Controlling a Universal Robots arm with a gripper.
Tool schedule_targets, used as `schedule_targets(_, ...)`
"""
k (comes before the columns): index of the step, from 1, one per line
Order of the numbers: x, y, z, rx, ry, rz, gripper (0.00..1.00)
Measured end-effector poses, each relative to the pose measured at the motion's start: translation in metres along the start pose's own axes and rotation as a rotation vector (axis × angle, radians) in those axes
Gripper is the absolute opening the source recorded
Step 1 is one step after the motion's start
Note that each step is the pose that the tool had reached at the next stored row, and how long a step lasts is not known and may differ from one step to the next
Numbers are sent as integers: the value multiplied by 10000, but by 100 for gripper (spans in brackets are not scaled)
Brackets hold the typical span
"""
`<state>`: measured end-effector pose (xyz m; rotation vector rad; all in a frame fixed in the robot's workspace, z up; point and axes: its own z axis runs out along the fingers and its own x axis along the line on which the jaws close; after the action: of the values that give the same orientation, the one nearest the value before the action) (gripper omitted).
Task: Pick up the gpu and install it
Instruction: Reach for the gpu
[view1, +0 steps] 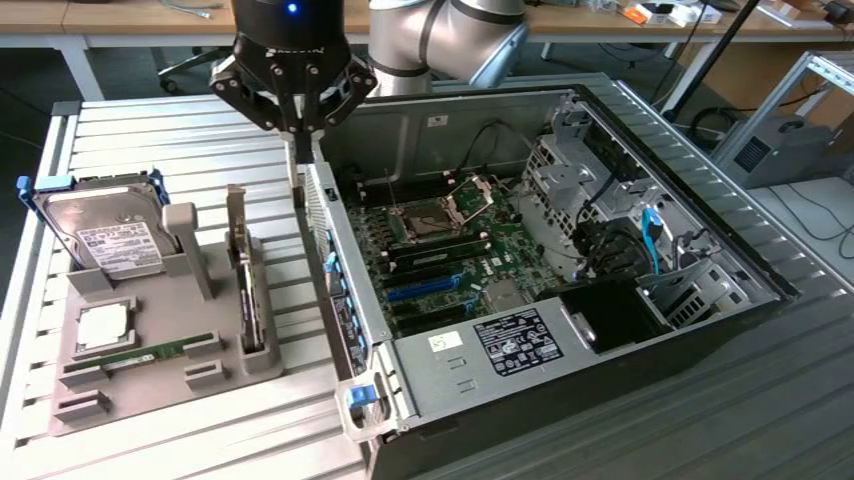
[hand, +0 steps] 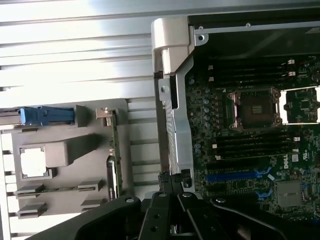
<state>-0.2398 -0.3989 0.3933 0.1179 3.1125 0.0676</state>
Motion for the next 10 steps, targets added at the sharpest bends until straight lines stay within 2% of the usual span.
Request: schedule_targets(10,221,-17,-6,-1,0,0,11)
